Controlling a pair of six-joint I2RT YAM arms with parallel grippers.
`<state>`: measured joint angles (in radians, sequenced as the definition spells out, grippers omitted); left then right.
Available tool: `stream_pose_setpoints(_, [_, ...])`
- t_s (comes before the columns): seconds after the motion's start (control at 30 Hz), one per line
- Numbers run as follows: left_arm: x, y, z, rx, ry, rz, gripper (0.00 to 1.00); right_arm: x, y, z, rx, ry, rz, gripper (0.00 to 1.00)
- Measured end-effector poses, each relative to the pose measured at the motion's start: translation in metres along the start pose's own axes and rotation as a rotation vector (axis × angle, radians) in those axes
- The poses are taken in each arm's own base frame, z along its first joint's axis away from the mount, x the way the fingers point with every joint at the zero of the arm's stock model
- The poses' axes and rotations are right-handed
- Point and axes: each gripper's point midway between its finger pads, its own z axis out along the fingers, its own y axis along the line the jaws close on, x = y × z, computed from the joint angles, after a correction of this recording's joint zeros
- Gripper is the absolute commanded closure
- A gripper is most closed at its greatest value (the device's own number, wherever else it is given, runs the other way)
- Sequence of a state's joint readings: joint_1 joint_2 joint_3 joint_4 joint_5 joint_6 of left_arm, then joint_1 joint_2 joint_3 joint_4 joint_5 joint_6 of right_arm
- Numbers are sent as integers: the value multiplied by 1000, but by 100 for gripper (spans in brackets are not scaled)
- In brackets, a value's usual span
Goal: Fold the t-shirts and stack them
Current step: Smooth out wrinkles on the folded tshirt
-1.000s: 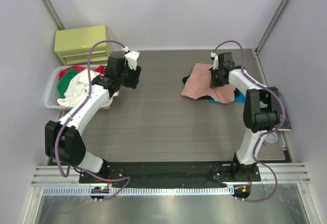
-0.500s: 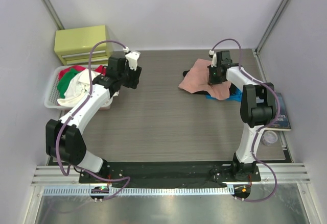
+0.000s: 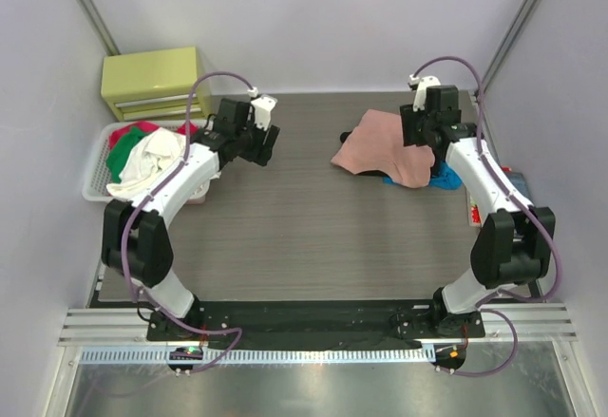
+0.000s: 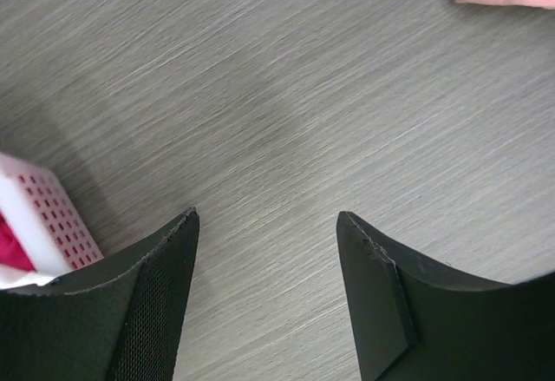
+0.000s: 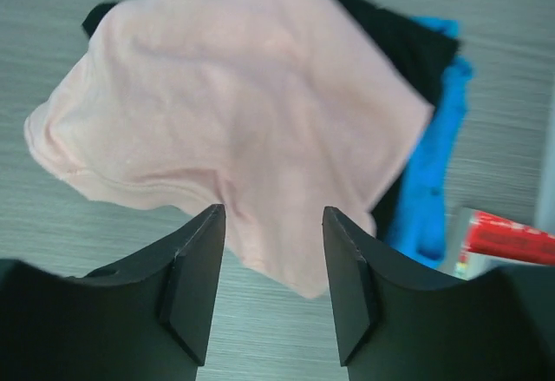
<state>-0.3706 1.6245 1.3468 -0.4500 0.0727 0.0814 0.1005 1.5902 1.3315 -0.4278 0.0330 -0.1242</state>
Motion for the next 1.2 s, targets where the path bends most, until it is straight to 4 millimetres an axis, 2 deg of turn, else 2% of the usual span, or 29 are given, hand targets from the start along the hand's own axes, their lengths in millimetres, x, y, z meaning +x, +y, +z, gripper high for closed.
stream_pose_setpoints(0.1, [-17, -15, 7, 36, 13, 35, 34, -12, -16, -17, 54, -44, -8, 42])
stream_pose_setpoints(0.17, [-31, -24, 13, 66, 4, 44, 34, -10, -28, -20, 79, -40, 6, 41])
stream_pose_setpoints(0.2, [-38, -30, 16, 88, 3, 46, 35, -5, -36, -19, 89, -28, 19, 46])
stream_pose_setpoints(0.23, [-42, -35, 21, 112, 12, 45, 35, 2, -42, -18, 94, -14, 33, 97])
stream_pose_setpoints(0.27, [-48, -41, 27, 141, 15, 44, 36, 8, -43, -17, 89, 5, 38, 99])
stream_pose_setpoints(0.33, [-52, -51, 41, 196, 35, 30, 38, 25, -55, -11, 85, 52, 79, 99])
stream_pose_setpoints(0.4, [-46, -58, 55, 237, 67, 10, 46, 35, -58, -4, 68, 85, 99, 99])
stream_pose_setpoints(0.43, [-39, -61, 62, 252, 92, 1, 67, 41, -55, 2, 51, 105, 104, 99])
stream_pose_setpoints(0.53, [-13, -67, 72, 274, 173, -14, 100, 51, -38, 16, -6, 155, 97, 99])
stream_pose_setpoints(0.67, [12, -67, 67, 269, 220, -9, 100, 50, -12, 23, -57, 166, 58, 99])
stream_pose_setpoints(0.77, [25, -63, 51, 242, 234, 2, 100, 40, 10, 23, -93, 145, 25, 99])
stream_pose_setpoints(0.83, [24, -60, 40, 225, 219, 14, 100, 36, 21, 24, -114, 138, 9, 99])
stream_pose_setpoints(0.9, [14, -57, 29, 210, 182, 27, 100, 35, 25, 28, -122, 142, 4, 99])
stream_pose_setpoints(1.0, [-3, -56, 22, 204, 117, 35, 100, 35, 24, 49, -123, 165, 6, 99])
stream_pose_setpoints(1.13, [-4, -55, 22, 203, 111, 39, 100, 48, 25, 90, -126, 233, 16, 99])
stream_pose_setpoints(1.2, [-2, -55, 22, 201, 115, 41, 100, 58, 27, 103, -131, 268, 27, 99])
